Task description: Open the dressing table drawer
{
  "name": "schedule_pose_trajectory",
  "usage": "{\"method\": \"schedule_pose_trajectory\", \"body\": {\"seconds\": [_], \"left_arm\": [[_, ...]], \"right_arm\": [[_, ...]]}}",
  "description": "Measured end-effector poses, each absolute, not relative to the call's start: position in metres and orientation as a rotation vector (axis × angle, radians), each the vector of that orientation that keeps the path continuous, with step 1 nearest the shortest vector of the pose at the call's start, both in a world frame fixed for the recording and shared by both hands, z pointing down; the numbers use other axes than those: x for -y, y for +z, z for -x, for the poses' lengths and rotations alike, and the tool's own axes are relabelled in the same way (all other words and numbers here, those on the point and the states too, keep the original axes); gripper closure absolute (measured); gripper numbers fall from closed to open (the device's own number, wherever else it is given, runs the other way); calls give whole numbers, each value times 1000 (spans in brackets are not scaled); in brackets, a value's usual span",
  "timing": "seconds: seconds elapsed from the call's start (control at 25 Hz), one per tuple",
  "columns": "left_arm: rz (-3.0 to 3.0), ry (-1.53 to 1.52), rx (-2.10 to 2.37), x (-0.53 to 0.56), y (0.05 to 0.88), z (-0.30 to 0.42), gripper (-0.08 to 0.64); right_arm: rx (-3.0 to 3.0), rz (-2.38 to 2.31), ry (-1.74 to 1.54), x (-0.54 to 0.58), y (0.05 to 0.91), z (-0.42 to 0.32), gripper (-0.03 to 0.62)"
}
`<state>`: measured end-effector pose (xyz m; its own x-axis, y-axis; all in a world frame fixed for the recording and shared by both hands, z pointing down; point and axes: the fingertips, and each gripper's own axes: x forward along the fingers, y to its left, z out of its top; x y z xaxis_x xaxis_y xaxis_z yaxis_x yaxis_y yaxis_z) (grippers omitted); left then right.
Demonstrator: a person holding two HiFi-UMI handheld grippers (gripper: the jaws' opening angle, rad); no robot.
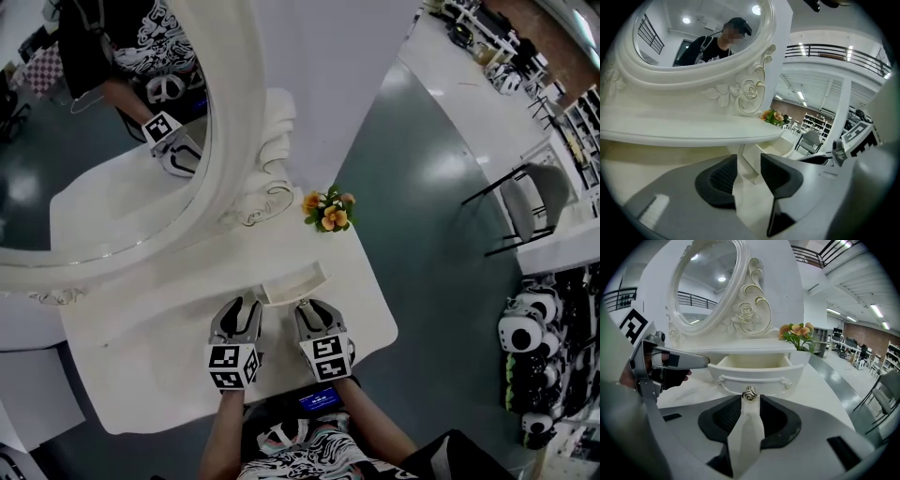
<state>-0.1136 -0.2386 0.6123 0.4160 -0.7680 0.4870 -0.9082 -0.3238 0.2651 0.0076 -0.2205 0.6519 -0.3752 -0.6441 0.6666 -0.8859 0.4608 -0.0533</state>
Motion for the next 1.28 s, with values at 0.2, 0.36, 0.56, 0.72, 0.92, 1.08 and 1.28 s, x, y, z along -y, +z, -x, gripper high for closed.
{"method": "schedule_pose_trajectory", "body": {"seconds": [0.2, 0.36, 0.56, 0.72, 0.92, 1.08, 1.28], "left_arm": [[-2232, 324, 1426, 222, 577, 115, 405], [-2309, 269, 1408, 200, 553, 114, 405], [-2369, 172, 1420, 173, 521, 113, 408], [-2406, 144, 1415, 152, 502, 104, 466], [-2419, 145, 1463, 119, 479, 95, 557], [-2388, 212, 1530, 88, 470, 91, 558], [-2379, 194, 1580, 56, 461, 94, 558]], "right_arm": [[2122, -1381, 581, 200, 629, -26, 469], [2132, -1523, 599, 180, 594, -43, 493], [2266, -1574, 587, 153, 546, -42, 589], [2365, -1534, 548, 132, 524, -36, 589], [2414, -1514, 467, 99, 499, -39, 589], [2423, -1559, 448, 72, 482, -55, 589], [2422, -1568, 386, 45, 471, -63, 589]]}}
